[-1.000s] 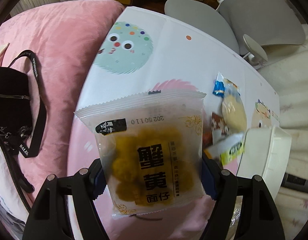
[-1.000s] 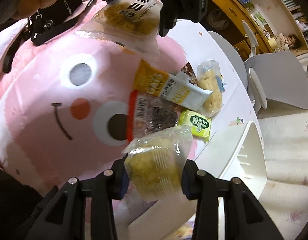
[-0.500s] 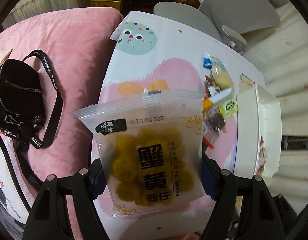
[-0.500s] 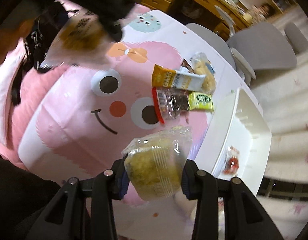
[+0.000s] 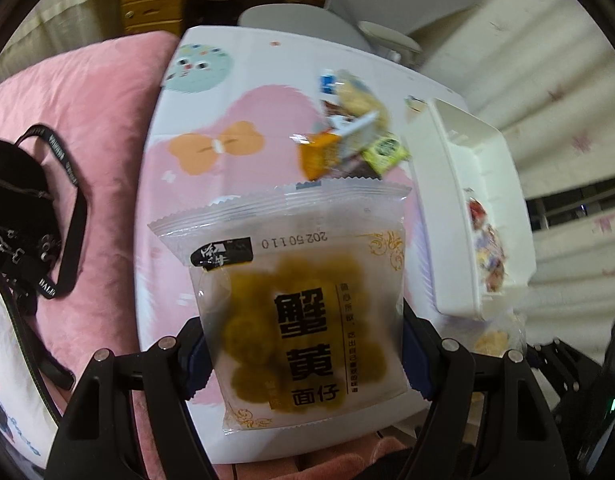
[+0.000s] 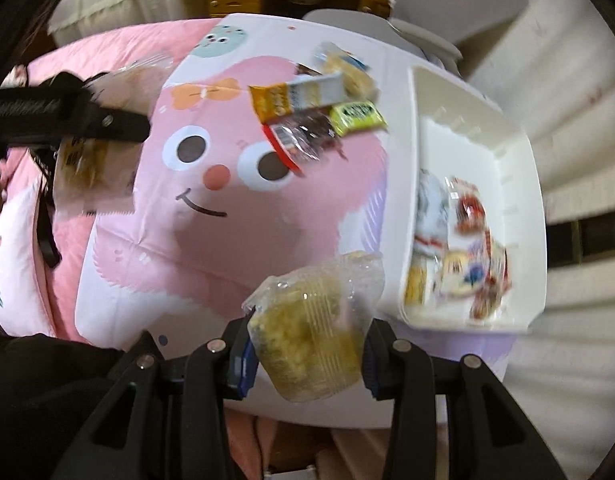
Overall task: Organize snacks
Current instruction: 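Carry both bags over the white tray and open both tools to release them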
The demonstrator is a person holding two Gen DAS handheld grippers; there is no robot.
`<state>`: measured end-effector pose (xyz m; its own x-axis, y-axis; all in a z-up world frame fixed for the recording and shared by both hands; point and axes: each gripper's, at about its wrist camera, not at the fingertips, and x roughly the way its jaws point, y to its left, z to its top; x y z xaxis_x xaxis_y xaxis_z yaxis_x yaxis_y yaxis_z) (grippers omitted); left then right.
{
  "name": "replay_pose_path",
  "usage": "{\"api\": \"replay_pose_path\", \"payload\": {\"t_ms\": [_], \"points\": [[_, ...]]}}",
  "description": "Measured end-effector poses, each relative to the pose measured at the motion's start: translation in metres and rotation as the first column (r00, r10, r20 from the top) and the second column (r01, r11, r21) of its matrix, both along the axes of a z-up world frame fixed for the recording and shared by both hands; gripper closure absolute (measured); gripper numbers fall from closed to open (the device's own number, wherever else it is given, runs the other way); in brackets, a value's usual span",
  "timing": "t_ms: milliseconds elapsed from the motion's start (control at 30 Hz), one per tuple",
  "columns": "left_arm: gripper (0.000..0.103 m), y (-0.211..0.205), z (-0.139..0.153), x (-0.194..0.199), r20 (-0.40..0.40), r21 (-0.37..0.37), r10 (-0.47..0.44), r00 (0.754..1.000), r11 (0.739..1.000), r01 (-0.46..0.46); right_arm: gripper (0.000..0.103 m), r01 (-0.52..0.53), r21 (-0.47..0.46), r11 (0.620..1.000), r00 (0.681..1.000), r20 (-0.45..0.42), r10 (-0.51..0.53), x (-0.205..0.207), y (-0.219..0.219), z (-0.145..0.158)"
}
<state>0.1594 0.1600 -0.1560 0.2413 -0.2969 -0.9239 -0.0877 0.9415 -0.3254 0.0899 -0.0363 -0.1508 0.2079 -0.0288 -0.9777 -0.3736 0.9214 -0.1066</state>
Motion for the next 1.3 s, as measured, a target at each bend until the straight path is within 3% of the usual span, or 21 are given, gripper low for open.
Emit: {"api": "replay_pose_path", "payload": {"t_ms": [300,833,1200,1300], "points": [[0.028,-0.077,0.038,-0.002,0.122,-0.003,-0.052,0.991,0.999,0.052,0.063,0.098,0.078,0.992,0.995,-0.012,-0.098,0.015,-0.069,0.014],[0.028,-0.205,0.064,0.026,0.234,-0.004,0.013,0.972,1.000,-0.012,0.063,0.080,0.112,0.990,0.997,0.010,-0.082,0.079,-0.197,0.031],[0.027,-0.267,0.071,0.065,0.303,0.008,0.064,0.951,0.998,-0.070,0.063,0.000,0.226,0.974,0.986,0.161,-0.038,0.121,-0.254,0.060],[0.023,-0.276,0.071,0.070,0.302,0.023,0.080,0.950,0.996,-0.091,0.062,-0.013,0.263,0.965,0.982,0.187,-0.037,0.128,-0.262,0.063]]}}
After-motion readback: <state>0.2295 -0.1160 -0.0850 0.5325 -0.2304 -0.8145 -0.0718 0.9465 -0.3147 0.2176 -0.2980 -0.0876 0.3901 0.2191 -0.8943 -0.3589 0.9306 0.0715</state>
